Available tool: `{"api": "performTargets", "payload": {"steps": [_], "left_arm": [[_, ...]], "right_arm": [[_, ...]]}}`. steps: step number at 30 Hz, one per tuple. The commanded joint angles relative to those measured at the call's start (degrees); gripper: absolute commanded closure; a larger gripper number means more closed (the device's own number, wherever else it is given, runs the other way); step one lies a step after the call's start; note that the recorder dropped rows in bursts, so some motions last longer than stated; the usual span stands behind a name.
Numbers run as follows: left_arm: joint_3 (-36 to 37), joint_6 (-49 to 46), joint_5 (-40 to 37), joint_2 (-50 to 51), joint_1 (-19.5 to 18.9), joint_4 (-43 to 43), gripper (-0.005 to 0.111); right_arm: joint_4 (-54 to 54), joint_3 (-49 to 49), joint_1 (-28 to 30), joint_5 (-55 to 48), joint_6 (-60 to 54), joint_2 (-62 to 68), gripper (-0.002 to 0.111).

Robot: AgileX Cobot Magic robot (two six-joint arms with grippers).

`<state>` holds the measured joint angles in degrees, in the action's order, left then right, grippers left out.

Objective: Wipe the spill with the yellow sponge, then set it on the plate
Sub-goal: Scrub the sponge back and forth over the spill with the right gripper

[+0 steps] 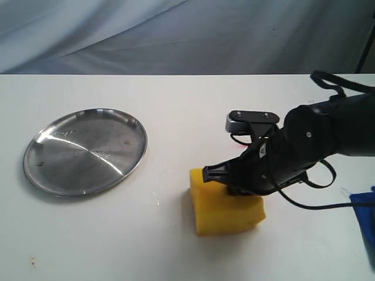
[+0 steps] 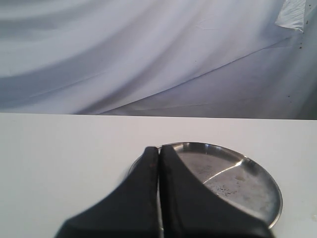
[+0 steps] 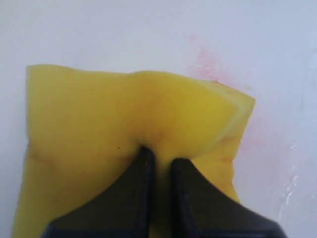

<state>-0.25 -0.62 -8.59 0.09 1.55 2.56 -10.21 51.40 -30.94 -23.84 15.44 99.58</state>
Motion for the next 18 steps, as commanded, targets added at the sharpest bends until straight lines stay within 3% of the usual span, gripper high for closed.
{"api": "performTargets", "payload": {"steps": [1, 8, 18], "left_arm": [[0.25, 0.15, 0.23, -0.09, 0.05, -0.04, 0.105], [0.25, 0.15, 0.23, -0.09, 0.05, -0.04, 0.105], [0.25, 0.15, 0.23, -0.09, 0.05, -0.04, 0.105]], "right_arm": [[0.87, 0.24, 4.66, 3.41, 0.63, -0.25, 0.108], [0.76, 8.9, 7.08, 0.36, 1.23, 6.44, 0.108], [0.49, 27.3, 3.82, -11.57, 1.11, 18.95, 0.108]]}}
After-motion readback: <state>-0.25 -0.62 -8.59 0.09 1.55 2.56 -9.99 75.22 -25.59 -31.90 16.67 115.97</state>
